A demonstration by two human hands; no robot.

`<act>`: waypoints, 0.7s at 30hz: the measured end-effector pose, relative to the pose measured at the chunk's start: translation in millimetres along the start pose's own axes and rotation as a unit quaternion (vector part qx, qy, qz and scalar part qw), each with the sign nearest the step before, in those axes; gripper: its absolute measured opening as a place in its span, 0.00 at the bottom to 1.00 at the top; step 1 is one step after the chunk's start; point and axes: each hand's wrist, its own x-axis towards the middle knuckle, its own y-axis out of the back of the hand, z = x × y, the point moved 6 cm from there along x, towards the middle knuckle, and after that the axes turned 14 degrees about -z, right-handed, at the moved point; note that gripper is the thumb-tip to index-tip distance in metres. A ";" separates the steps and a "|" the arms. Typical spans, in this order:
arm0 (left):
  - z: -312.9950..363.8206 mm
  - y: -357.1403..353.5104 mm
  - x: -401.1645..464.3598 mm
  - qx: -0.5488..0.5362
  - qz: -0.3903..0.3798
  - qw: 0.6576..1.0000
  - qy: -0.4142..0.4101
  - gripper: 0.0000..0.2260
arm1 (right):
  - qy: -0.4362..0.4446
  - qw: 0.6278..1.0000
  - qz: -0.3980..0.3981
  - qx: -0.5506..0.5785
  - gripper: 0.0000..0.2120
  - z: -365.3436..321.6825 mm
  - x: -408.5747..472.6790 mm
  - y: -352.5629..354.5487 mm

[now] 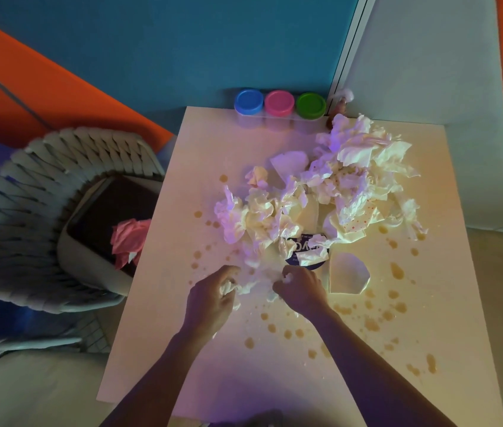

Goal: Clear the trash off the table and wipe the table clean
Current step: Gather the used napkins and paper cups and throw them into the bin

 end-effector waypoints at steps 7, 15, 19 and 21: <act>21.8 -0.4 -8.7 -0.016 0.015 0.998 -0.051 0.09 | 0.014 0.991 0.011 0.133 0.04 14.5 -13.9 2.2; 48.5 -27.0 -12.2 -0.056 0.025 0.997 -0.053 0.13 | 0.005 0.961 0.038 0.276 0.04 41.2 -57.5 18.0; 73.8 -47.4 -11.5 0.004 0.011 0.997 -0.078 0.15 | -0.017 0.938 0.049 0.342 0.07 63.2 -85.7 27.8; 88.9 -56.0 -14.3 -0.002 0.004 0.996 -0.094 0.15 | -0.026 0.941 0.034 0.334 0.06 73.1 -95.6 29.5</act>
